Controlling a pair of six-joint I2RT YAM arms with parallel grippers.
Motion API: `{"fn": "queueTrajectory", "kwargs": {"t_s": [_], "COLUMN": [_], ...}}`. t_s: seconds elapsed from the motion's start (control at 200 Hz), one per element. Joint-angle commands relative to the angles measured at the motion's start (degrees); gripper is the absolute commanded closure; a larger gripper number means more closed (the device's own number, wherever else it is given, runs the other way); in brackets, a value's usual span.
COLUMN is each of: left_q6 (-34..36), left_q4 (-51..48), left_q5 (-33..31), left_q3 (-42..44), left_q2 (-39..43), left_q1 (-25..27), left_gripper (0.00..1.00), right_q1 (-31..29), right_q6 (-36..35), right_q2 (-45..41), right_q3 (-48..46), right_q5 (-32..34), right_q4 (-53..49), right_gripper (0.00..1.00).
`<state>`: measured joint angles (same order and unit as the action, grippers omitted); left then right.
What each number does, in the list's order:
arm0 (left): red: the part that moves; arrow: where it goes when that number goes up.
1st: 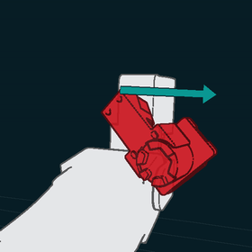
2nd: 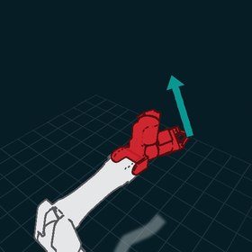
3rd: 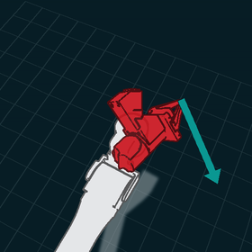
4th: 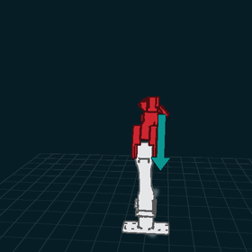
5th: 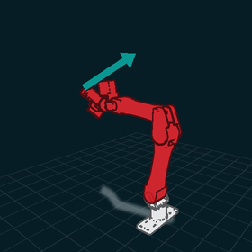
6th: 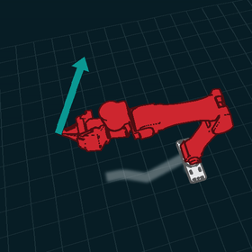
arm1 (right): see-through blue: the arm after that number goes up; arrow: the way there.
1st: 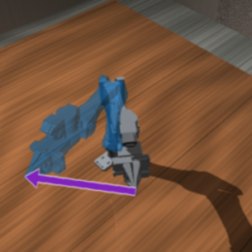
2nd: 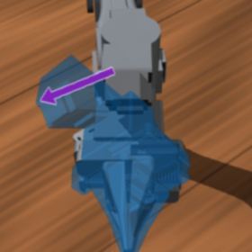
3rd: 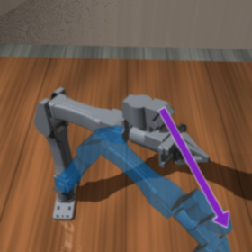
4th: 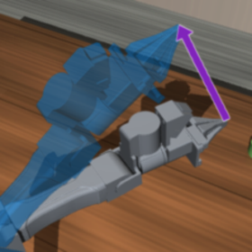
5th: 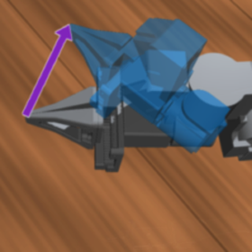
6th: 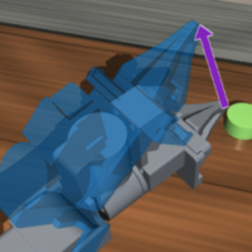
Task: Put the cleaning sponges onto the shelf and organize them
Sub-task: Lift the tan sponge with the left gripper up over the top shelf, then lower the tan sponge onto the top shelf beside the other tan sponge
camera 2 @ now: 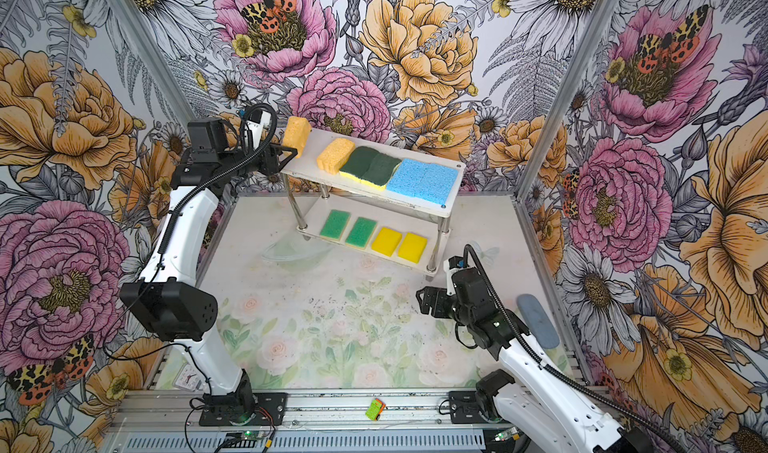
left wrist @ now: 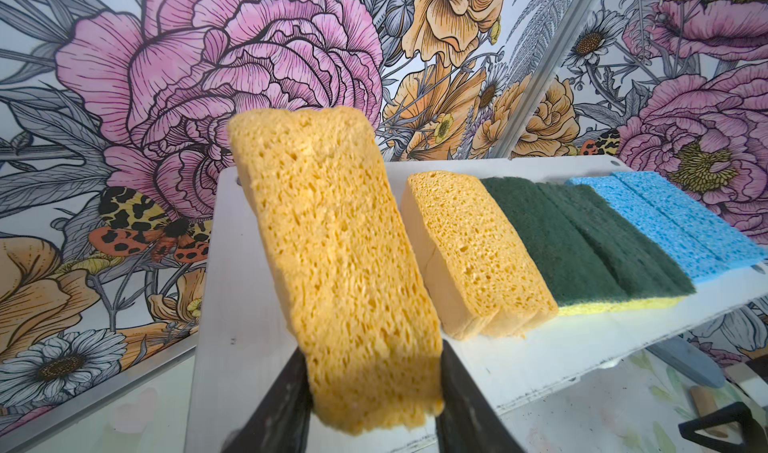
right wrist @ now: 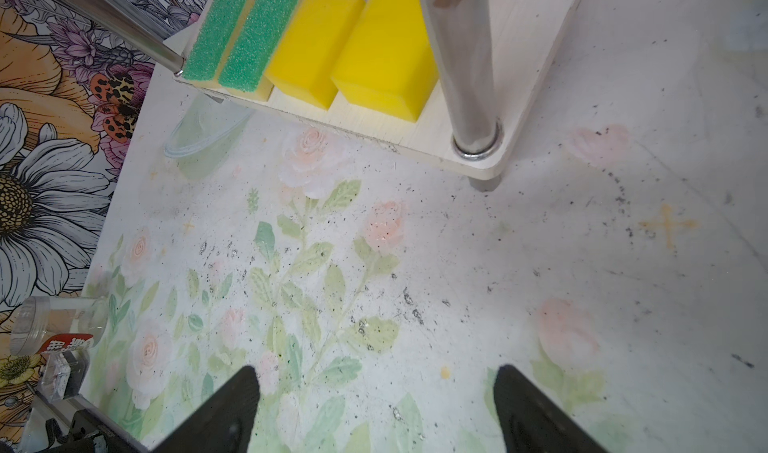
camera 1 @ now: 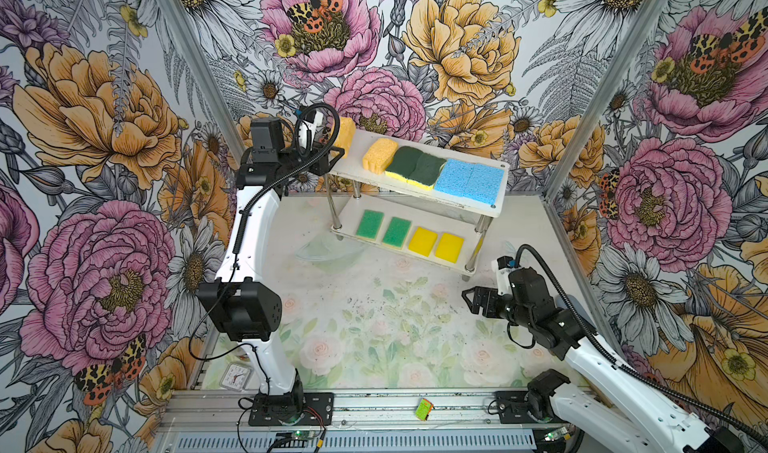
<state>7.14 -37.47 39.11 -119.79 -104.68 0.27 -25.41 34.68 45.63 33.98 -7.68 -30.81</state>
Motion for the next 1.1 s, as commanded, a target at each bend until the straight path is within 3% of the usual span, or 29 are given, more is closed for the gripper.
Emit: {"fn": "queueTrajectory", "kwargs": {"t_s": [0.0, 0.205, 0.375, 0.721, 0.841, 1.096], "left_q6": [2.3, 3.6, 5.5, 5.1, 6.2, 6.9], "left_q4": [0.0, -3.1, -4.6, -5.4, -6.2, -6.2], "left_q5": [0.9, -0.3, -6.1, -11.9, -14.8, -13.5], "left_q3": [-1.8, -3.7, -3.9, -3.7, -3.5, -3.6], "left_q2": [1.0, -2.6, -3.3, -3.9, -3.8, -4.0], "left_q1": [0.7, 2.2, 4.5, 5.6, 6.1, 6.6], "left_gripper": [0.55, 0.55, 0.55, 0.56, 0.51, 0.45], "right_q1": [0.2, 0.2, 0.2, 0.2, 0.2, 0.2], "right_q6": [0.4, 0.5, 0.5, 0.6, 0.6, 0.6], "right_q2": [-0.9, -1.2, -1.4, -1.8, -1.8, -1.8], "right_q3": [-0.6, -0.7, -1.0, -1.3, -1.3, -1.2], "right_q5": [1.3, 1.1, 1.2, 1.2, 1.3, 1.2], "right_q4": [-0.1, -0.1, -0.1, -0.2, -0.2, -0.3], "right_gripper": [0.09, 0.09, 0.09, 0.09, 0.09, 0.09]}}
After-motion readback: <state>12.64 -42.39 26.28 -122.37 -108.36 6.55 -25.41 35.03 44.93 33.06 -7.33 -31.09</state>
